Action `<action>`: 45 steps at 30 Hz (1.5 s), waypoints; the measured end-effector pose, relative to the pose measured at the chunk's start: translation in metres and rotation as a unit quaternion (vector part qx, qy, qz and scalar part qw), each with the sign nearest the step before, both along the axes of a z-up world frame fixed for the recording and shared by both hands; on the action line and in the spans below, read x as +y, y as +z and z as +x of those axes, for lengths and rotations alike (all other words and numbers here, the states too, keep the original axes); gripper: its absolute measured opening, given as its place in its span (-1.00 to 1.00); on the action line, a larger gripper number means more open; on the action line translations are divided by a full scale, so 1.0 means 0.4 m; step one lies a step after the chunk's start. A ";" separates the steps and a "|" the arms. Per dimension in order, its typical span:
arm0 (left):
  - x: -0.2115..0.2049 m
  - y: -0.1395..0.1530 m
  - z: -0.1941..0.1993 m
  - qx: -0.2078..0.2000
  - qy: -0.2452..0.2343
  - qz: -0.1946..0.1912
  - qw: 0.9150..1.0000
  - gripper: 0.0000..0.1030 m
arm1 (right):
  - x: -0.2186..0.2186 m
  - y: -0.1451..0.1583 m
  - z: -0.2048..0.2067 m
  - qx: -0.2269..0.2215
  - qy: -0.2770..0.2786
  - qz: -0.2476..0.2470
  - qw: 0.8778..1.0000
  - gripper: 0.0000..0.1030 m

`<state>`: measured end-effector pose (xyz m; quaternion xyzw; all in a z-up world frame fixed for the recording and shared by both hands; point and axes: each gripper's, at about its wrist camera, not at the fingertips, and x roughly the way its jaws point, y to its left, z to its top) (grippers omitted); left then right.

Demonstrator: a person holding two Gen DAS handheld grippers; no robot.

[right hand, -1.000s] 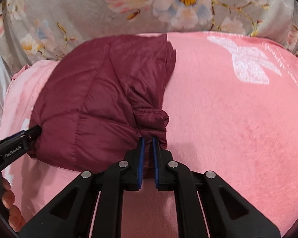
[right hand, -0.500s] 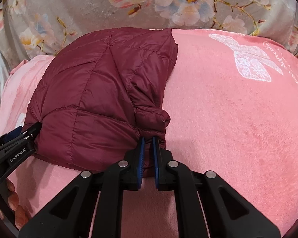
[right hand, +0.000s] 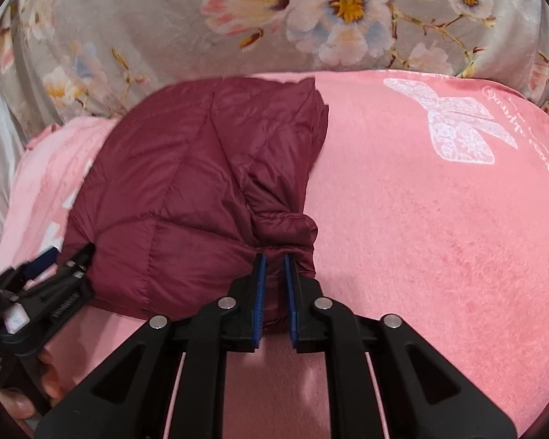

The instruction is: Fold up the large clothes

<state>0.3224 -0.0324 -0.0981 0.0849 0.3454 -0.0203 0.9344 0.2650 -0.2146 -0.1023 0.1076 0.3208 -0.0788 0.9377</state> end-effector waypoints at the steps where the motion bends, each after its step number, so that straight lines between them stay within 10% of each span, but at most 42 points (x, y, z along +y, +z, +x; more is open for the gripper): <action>1: 0.000 0.000 0.000 -0.001 0.000 0.001 1.000 0.26 | -0.001 -0.006 0.004 0.003 0.001 -0.004 1.000 -0.83; 11: 0.010 0.009 -0.013 -0.012 -0.001 -0.013 1.000 0.26 | 0.016 -0.004 -0.019 0.011 -0.006 -0.030 0.999 -0.77; 15: 0.038 0.019 -0.090 -0.016 0.002 -0.035 0.999 0.26 | 0.031 0.010 -0.162 -0.019 -0.008 -0.033 0.999 0.08; 29: 0.023 -0.007 -0.422 -0.039 -0.038 -0.003 0.999 0.51 | 0.092 -0.038 -0.457 -0.036 -0.034 -0.047 0.998 0.75; 45: 0.048 -0.021 -0.457 -0.038 -0.020 -0.008 0.999 0.61 | 0.121 -0.045 -0.476 -0.034 -0.039 -0.062 0.997 0.84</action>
